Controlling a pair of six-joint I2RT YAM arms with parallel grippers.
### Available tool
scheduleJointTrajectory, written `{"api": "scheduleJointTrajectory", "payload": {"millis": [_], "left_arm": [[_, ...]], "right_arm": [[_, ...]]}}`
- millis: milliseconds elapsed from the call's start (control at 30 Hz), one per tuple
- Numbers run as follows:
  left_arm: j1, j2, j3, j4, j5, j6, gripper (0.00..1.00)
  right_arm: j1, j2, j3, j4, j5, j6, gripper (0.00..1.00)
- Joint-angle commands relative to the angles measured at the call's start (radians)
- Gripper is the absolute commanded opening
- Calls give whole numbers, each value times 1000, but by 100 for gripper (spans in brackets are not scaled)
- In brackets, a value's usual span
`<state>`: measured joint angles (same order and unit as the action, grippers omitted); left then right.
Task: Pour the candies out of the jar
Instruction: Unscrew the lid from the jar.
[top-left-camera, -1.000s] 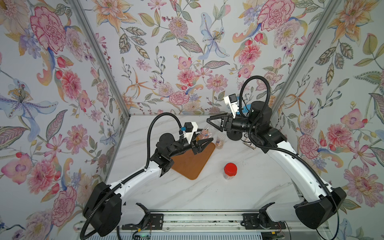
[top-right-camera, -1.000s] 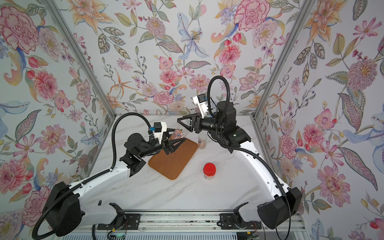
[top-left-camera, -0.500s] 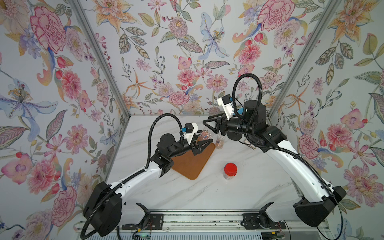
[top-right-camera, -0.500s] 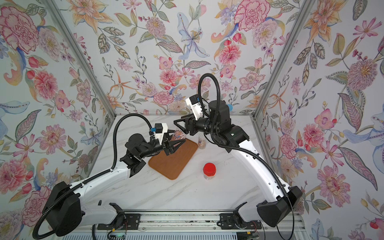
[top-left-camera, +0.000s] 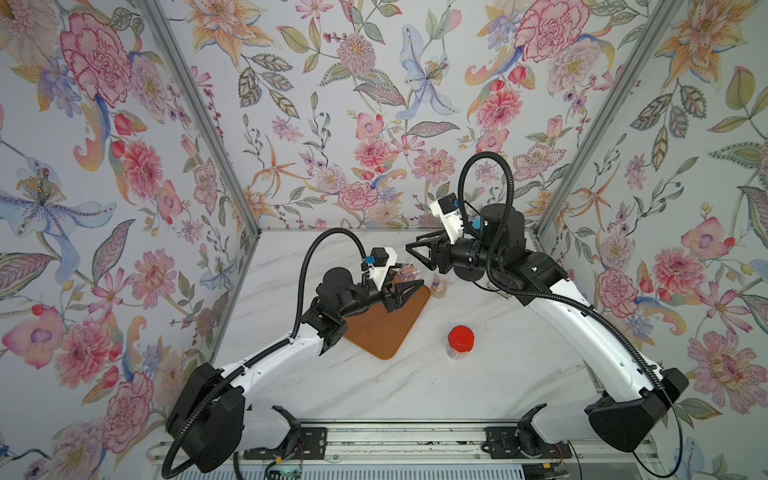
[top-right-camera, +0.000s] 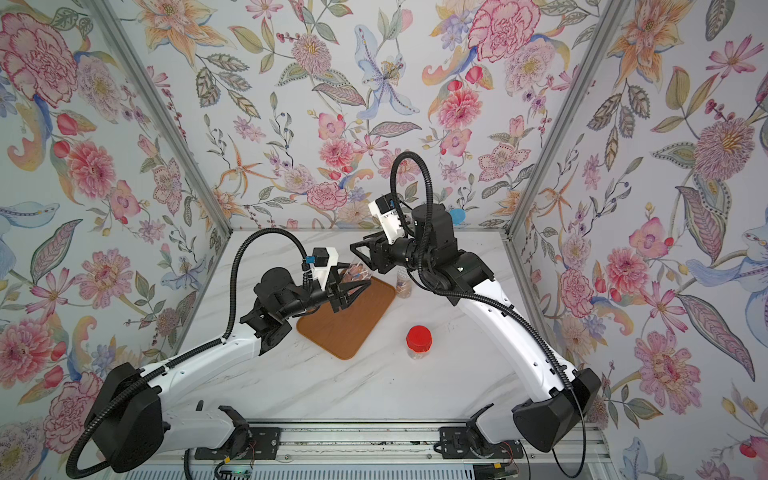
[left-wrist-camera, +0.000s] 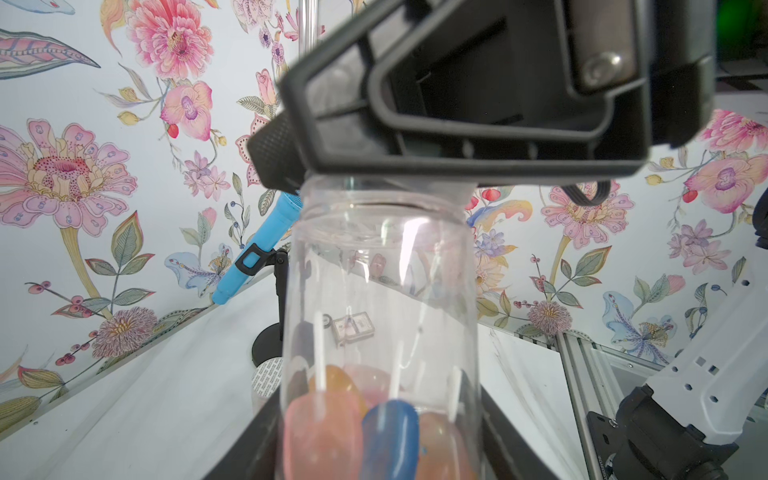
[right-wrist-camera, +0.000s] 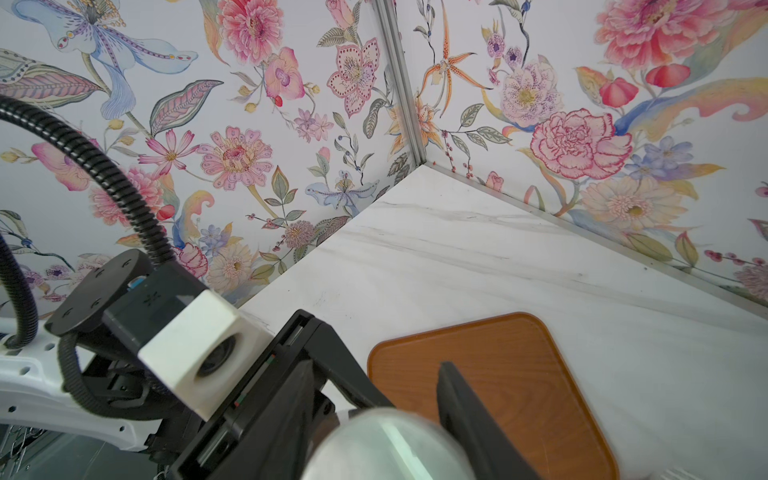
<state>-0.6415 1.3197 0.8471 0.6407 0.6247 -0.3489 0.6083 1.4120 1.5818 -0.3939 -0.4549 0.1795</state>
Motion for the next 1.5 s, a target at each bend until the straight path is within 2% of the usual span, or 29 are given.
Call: {"api": "scheduleJointTrajectory", "payload": {"millis": [0, 767, 967, 1067, 1267, 1467], "left_arm": [[1, -24, 6, 94, 6, 6, 0], [18, -4, -29, 100, -7, 8, 0], [18, 16, -41, 156, -11, -13, 0], [17, 25, -37, 168, -10, -13, 0], [18, 24, -34, 170, -6, -13, 0], [17, 27, -30, 189, -3, -24, 0]], "right_arm": [[-15, -4, -16, -24, 34, 4, 46], [-130, -61, -107, 112, -120, 167, 44], [-130, -54, -130, 155, -179, 209, 37], [-128, -54, -134, 158, -184, 213, 36], [-120, -80, -151, 154, -161, 200, 56], [-109, -104, -167, 150, -149, 203, 60]]}}
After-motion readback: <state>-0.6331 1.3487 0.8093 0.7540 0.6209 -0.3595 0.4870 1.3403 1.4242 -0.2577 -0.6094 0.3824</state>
